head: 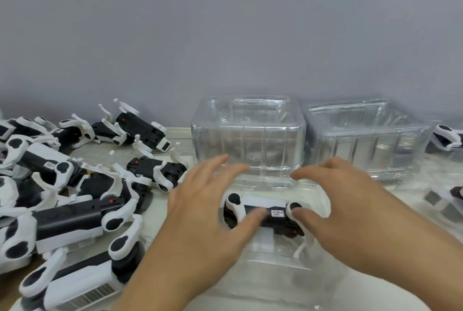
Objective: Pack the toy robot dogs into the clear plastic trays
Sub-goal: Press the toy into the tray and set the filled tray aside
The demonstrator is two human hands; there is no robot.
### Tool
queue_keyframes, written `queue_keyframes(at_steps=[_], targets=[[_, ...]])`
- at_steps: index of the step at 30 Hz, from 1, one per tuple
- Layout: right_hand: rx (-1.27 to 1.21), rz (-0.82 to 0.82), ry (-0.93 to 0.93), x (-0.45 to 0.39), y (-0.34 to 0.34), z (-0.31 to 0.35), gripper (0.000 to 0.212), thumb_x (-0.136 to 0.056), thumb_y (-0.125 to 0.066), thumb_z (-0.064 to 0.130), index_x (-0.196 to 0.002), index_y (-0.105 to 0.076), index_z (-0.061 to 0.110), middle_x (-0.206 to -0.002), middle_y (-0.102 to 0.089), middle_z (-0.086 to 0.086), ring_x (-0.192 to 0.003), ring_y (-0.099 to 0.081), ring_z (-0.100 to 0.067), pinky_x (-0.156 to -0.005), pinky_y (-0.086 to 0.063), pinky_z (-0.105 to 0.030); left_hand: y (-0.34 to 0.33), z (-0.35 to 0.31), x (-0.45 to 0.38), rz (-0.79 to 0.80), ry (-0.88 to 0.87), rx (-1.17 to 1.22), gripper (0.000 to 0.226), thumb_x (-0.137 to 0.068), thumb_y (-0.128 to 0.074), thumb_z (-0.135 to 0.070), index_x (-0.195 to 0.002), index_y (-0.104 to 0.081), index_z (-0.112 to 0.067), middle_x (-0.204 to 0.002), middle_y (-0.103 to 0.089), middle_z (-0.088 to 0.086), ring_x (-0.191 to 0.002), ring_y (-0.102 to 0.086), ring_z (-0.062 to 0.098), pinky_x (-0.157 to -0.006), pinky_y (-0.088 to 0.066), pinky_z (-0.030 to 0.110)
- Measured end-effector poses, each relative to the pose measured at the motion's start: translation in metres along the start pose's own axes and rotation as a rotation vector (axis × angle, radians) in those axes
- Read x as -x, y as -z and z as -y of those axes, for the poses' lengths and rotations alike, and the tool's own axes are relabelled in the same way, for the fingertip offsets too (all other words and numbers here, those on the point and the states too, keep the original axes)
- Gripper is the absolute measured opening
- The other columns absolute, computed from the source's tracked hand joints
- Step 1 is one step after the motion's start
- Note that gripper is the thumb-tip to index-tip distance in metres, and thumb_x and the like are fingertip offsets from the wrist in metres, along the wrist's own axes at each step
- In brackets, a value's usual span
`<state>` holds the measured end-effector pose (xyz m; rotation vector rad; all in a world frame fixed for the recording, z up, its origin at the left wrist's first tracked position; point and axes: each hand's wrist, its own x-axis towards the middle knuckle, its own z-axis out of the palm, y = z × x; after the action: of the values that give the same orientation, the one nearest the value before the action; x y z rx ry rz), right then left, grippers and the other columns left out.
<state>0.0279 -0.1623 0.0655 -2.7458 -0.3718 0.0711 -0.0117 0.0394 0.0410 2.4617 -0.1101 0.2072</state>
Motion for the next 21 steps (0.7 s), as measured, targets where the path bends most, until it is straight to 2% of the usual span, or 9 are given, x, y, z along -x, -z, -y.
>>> queue_keyframes(at_steps=[2, 4, 6, 8, 10, 13, 15, 18, 21], targets=[[-0.008, -0.008, 0.017, -0.0010, -0.0008, -0.0012, 0.053, -0.091, -0.056, 0.055, -0.140, -0.037, 0.048, -0.116, -0.029, 0.023, -0.125, -0.039, -0.007, -0.088, -0.029, -0.019, -0.0008, -0.0070, 0.0017, 0.129, -0.032, -0.106, 0.068, -0.050, -0.037, -0.101, -0.111, -0.035, -0.071, -0.149, -0.003, -0.047, -0.142, 0.016, -0.015, -0.121, 0.008, 0.034], [-0.013, -0.012, 0.029, -0.0010, -0.0010, -0.0021, 0.053, -0.091, -0.057, 0.056, -0.140, -0.037, 0.049, -0.114, -0.028, 0.024, -0.124, -0.039, -0.006, -0.087, -0.029, -0.018, 0.0012, -0.0080, 0.0027, 0.241, -0.034, -0.181, 0.075, -0.036, -0.042, -0.104, -0.105, -0.028, -0.078, -0.151, 0.014, -0.046, -0.136, 0.032, -0.015, -0.121, 0.017, 0.039], [-0.024, -0.018, 0.045, -0.0009, -0.0020, -0.0015, 0.053, -0.091, -0.056, 0.056, -0.140, -0.038, 0.049, -0.114, -0.029, 0.026, -0.123, -0.039, -0.004, -0.088, -0.029, -0.018, 0.0050, -0.0067, 0.0027, 0.318, -0.029, -0.220, 0.084, -0.035, -0.057, -0.097, -0.107, -0.015, -0.084, -0.149, 0.028, -0.042, -0.131, 0.043, -0.012, -0.117, 0.022, 0.037], [-0.029, -0.030, 0.065, -0.0014, -0.0045, 0.0004, 0.050, -0.092, -0.054, 0.055, -0.139, -0.039, 0.049, -0.113, -0.029, 0.026, -0.120, -0.039, -0.003, -0.088, -0.029, -0.018, 0.0066, -0.0065, 0.0029, 0.352, -0.021, -0.258, 0.088, -0.044, -0.071, -0.085, -0.108, -0.011, -0.082, -0.148, 0.035, -0.038, -0.130, 0.048, -0.006, -0.114, 0.023, 0.035], [-0.034, -0.038, 0.075, -0.0023, -0.0073, 0.0022, 0.046, -0.093, -0.053, 0.055, -0.136, -0.040, 0.050, -0.114, -0.030, 0.025, -0.115, -0.039, -0.004, -0.087, -0.029, -0.018, 0.0045, -0.0065, 0.0038, 0.319, -0.023, -0.294, 0.090, -0.052, -0.076, -0.075, -0.115, -0.011, -0.075, -0.148, 0.030, -0.038, -0.134, 0.044, -0.003, -0.117, 0.014, 0.037], [-0.088, -0.039, 0.068, -0.0041, -0.0080, 0.0021, 0.038, -0.091, -0.055, 0.055, -0.128, -0.046, 0.052, -0.112, -0.035, 0.026, -0.106, -0.041, -0.001, -0.082, -0.031, -0.018, 0.0003, -0.0048, 0.0057, 0.244, -0.041, -0.321, 0.088, -0.055, -0.074, -0.075, -0.120, -0.015, -0.068, -0.148, 0.015, -0.033, -0.138, 0.031, -0.002, -0.121, 0.002, 0.043], [-0.145, -0.036, 0.050, -0.0054, -0.0077, 0.0019, 0.033, -0.089, -0.056, 0.056, -0.122, -0.050, 0.053, -0.109, -0.039, 0.027, -0.103, -0.044, 0.001, -0.077, -0.033, -0.016, -0.0002, -0.0023, 0.0067, 0.225, -0.057, -0.347, 0.088, -0.056, -0.072, -0.077, -0.123, -0.015, -0.066, -0.147, 0.010, -0.029, -0.140, 0.027, 0.002, -0.121, 0.009, 0.049], [-0.197, -0.054, 0.031, -0.0063, -0.0088, 0.0024, 0.028, -0.086, -0.056, 0.055, -0.114, -0.053, 0.054, -0.106, -0.041, 0.028, -0.106, -0.046, 0.000, -0.081, -0.035, -0.021, 0.0000, -0.0023, 0.0070, 0.231, -0.060, -0.350, 0.090, -0.056, -0.073, -0.077, -0.124, -0.017, -0.064, -0.146, 0.006, -0.027, -0.144, 0.025, 0.009, -0.118, 0.021, 0.051], [-0.275, -0.076, 0.015, -0.0075, -0.0091, 0.0045, 0.023, -0.085, -0.057, 0.053, -0.108, -0.055, 0.054, -0.107, -0.047, 0.024, -0.099, -0.048, 0.006, -0.079, -0.037, -0.021, 0.0008, -0.0050, 0.0074, 0.186, -0.108, -0.359, 0.085, -0.058, -0.070, -0.077, -0.125, -0.021, -0.060, -0.139, -0.004, -0.023, -0.144, 0.009, 0.008, -0.119, 0.016, 0.047]])
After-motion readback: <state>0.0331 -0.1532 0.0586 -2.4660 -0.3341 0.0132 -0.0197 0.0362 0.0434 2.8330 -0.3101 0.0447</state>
